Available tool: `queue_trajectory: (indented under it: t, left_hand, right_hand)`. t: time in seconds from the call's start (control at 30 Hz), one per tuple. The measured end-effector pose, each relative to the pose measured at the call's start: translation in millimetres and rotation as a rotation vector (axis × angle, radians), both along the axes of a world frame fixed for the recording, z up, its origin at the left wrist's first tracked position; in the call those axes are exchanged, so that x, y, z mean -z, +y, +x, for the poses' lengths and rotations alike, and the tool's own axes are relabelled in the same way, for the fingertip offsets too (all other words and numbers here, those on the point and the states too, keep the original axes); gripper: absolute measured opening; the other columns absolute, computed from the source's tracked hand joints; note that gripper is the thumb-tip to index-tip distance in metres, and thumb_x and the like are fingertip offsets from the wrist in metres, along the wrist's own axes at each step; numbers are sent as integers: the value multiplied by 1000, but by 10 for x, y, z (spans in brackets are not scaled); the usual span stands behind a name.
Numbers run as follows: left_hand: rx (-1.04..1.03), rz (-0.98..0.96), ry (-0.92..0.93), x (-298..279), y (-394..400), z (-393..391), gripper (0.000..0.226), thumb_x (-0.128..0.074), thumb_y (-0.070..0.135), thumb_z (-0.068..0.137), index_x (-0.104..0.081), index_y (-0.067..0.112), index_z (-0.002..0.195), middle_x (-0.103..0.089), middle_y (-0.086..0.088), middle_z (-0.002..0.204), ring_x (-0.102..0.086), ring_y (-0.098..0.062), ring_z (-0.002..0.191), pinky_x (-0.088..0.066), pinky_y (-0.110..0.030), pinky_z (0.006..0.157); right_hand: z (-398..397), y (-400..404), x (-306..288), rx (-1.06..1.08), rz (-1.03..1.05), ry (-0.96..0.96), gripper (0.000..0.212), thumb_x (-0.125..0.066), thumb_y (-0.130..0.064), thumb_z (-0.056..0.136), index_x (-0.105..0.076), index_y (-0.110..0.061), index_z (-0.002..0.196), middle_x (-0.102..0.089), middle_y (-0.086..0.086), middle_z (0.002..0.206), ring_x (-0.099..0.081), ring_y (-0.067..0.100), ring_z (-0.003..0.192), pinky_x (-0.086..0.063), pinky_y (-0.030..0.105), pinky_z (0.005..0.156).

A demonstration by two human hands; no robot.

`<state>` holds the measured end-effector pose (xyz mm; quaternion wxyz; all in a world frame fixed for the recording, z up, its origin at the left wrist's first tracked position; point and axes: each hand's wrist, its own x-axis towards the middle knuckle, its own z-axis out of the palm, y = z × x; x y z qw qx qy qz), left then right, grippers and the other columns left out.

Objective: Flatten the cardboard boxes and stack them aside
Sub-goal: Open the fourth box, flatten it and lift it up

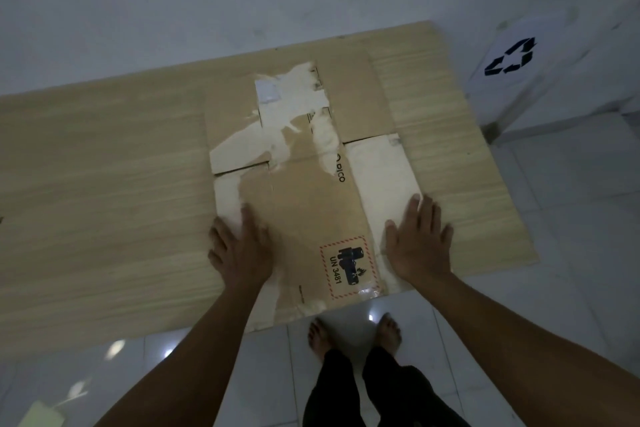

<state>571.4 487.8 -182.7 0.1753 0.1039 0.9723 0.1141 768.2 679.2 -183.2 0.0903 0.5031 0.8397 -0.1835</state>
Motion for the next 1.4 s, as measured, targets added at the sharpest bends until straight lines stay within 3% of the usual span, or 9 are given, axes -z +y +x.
queue_trajectory:
  t: [0.1,0.23,0.33,0.43,0.63,0.9,1.07,1.2,1.4]
  left_hand:
    - [-65,-1,-20,49,147,9,62,-32,55,97,-10,38,152,-1,-20,160,-2,-37,148,-9,-61,114]
    - [-288,121,59,-129,470,-279,72,-51,64,83,-32,29,144,-29,-15,150,-28,-36,138,-26,-54,108]
    - [-397,212,47,-198,685,-629,80,-57,65,82,-33,25,147,-36,-12,147,-33,-34,136,-29,-53,106]
    - [-474,216,34,-212,809,-929,84,-60,65,80,-36,17,145,-41,-16,142,-35,-35,134,-31,-51,104]
    - [-490,172,-30,-215,787,-1166,90,-72,67,68,-45,9,132,-42,-20,135,-36,-40,128,-33,-48,103]
    - [-602,263,-160,-282,681,-1358,128,-80,79,26,-54,3,127,-56,-18,128,-54,-37,118,-49,-47,98]
    - [-480,377,-109,-380,636,-1353,111,-84,72,36,-55,8,121,-63,-12,122,-59,-32,115,-51,-40,92]
    - [-385,420,-1,-420,593,-1313,88,-85,63,54,-50,10,116,-63,-12,118,-59,-32,110,-49,-38,87]
    - [-353,470,107,-404,490,-1236,76,-85,52,63,-48,8,113,-64,-13,111,-60,-33,106,-44,-35,81]
  right_hand:
    - [-40,20,14,-9,45,13,79,-26,-55,101,-5,-5,158,-5,20,166,-2,35,153,-7,62,120]
    - [-444,329,-81,41,34,120,80,-36,-57,98,-14,-10,158,-9,16,166,-11,34,152,-16,58,119]
    - [-841,665,-151,42,15,195,75,-38,-58,99,-17,-18,159,-13,12,166,-21,33,149,-24,52,116]
    - [-1206,958,-186,152,-62,155,72,-36,-60,99,-16,-24,158,-20,9,163,-27,33,145,-28,51,111]
    - [-1510,1082,-131,329,-12,54,67,-58,-64,87,-45,-18,134,-37,11,139,-37,34,127,-38,54,99]
    - [-1542,1221,-177,428,-165,133,88,-76,-59,77,-32,-13,137,-38,15,140,-51,38,124,-44,50,101]
    - [-1521,1346,-148,480,-282,164,98,-80,-65,67,-35,-13,137,-46,15,142,-47,36,130,-43,50,105]
    - [-1552,1339,-220,533,-234,93,98,-72,-70,72,-37,-10,140,-33,18,146,-36,36,134,-38,49,108]
    - [-1555,1360,-194,562,-359,243,97,-73,-64,76,-36,-7,145,-35,15,149,-48,37,129,-48,47,102]
